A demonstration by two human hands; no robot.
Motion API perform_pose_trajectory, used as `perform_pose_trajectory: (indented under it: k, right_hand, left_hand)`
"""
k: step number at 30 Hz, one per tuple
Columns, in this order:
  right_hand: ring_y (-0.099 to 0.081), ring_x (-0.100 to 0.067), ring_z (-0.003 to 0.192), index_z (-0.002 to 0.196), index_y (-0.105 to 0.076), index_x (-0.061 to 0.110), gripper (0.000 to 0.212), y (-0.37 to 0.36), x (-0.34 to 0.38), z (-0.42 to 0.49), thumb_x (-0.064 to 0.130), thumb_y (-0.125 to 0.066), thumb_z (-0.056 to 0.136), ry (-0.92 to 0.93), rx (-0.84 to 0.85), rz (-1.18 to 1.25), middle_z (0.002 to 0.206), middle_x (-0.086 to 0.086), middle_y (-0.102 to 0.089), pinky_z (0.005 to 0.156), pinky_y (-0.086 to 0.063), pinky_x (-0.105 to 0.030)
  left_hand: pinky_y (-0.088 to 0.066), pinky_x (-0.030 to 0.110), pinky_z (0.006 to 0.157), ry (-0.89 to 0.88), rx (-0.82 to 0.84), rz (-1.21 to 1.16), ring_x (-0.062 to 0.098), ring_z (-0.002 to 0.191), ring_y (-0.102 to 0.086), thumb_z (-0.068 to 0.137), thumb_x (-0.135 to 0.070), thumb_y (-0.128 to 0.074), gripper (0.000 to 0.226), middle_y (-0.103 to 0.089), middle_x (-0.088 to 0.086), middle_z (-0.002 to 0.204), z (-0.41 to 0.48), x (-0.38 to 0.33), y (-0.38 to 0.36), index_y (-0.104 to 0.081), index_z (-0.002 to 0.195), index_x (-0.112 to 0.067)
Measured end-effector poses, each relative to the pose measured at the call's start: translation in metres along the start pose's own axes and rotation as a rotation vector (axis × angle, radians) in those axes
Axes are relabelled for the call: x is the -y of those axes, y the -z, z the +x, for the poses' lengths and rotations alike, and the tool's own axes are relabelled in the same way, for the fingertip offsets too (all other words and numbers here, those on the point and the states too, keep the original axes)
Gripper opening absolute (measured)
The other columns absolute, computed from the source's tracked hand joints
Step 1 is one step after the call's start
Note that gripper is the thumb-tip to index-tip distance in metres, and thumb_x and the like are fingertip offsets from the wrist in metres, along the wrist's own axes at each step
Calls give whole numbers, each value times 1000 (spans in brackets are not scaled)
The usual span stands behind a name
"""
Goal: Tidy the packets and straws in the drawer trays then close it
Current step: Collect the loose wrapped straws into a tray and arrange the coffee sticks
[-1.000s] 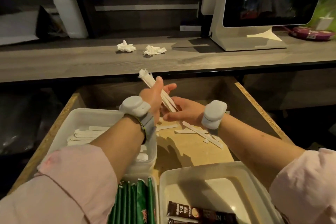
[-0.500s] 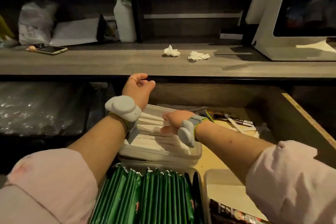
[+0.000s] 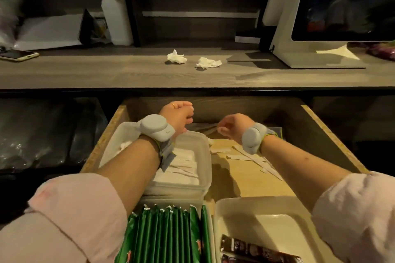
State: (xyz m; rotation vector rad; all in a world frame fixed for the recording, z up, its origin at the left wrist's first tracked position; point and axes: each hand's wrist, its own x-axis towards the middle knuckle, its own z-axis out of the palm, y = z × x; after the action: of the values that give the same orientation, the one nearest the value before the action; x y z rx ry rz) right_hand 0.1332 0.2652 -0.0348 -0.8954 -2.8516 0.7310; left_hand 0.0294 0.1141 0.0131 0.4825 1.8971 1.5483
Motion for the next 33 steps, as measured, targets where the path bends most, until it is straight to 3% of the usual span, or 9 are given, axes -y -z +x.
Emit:
perform_pose_trajectory:
  k: [2, 5, 7, 11, 15, 20, 26, 30, 33]
  right_hand:
    - [-60, -18, 78, 95, -66, 15, 13, 5, -37, 0, 20, -54, 94, -194, 123, -144, 101, -4, -65, 71, -51, -16]
    - [-63, -21, 87, 105, -71, 8, 26, 5, -78, -6, 25, -54, 94, -389, 114, -225, 108, -8, -69, 77, -51, -29]
    - [-57, -16, 72, 93, -71, 10, 29, 3, -68, -14, 33, -53, 95, -361, 130, -69, 90, -5, -69, 65, -45, -26]
    - [-41, -11, 48, 67, -63, 16, 47, -5, -8, -31, 54, -48, 91, -251, 349, 317, 58, 2, -54, 45, -33, -20]
    - [-44, -11, 49, 56, -53, 19, 46, -35, 32, -30, 47, -49, 93, -96, 464, 0, 57, 3, -53, 55, -38, -24]
    - [-27, -16, 47, 55, -40, 13, 40, -37, 38, -34, 20, -47, 94, -267, 505, 194, 57, -5, -36, 46, -24, -24]
    - [-29, -16, 47, 62, -47, 10, 40, -47, 46, -41, 29, -45, 96, -307, 446, 375, 58, -6, -41, 46, -26, -22]
    - [-51, -12, 53, 63, -44, 20, 36, -65, 50, -29, 28, -44, 98, -190, 344, 110, 68, 0, -56, 50, -40, -19]
    - [-48, -8, 46, 71, -47, 17, 34, -60, 53, -31, 32, -39, 100, -168, 400, 155, 68, 0, -63, 46, -39, -17]
  left_hand:
    - [-46, 31, 80, 63, 104, -68, 16, 89, -58, 97, -13, -45, 22, -58, 0, 89, -4, -2, -26, -55, 116, -19]
    - [-48, 29, 76, 58, 232, 61, 13, 83, -57, 97, -9, -45, 26, -59, 2, 97, -4, 5, -66, -57, 118, -18]
    - [-49, 24, 68, -26, 213, 239, 13, 88, -58, 96, -9, -47, 28, -59, 1, 102, 0, 8, -67, -59, 120, -15]
    - [-43, 20, 51, -1, 110, 282, 9, 64, -51, 94, -4, -46, 29, -59, 4, 96, 9, 3, -55, -59, 120, -9]
    - [-44, 21, 54, -20, 111, 295, 12, 76, -55, 96, -5, -45, 30, -57, 3, 103, 2, -4, -45, -57, 122, -12]
    - [-43, 15, 59, -100, 67, 295, 15, 96, -56, 96, -8, -45, 30, -57, 2, 112, -13, -15, -27, -57, 123, -14]
    - [-42, 16, 59, -219, 69, 301, 17, 99, -59, 93, -10, -50, 26, -61, 2, 107, -29, -15, -45, -61, 115, -18]
    - [-43, 18, 61, -205, 81, 311, 17, 95, -57, 93, -10, -51, 26, -59, 0, 101, -31, -7, -48, -62, 115, -18]
    - [-45, 21, 63, -161, 58, 283, 18, 96, -59, 92, -9, -50, 25, -61, 1, 101, -27, 0, -41, -62, 113, -18]
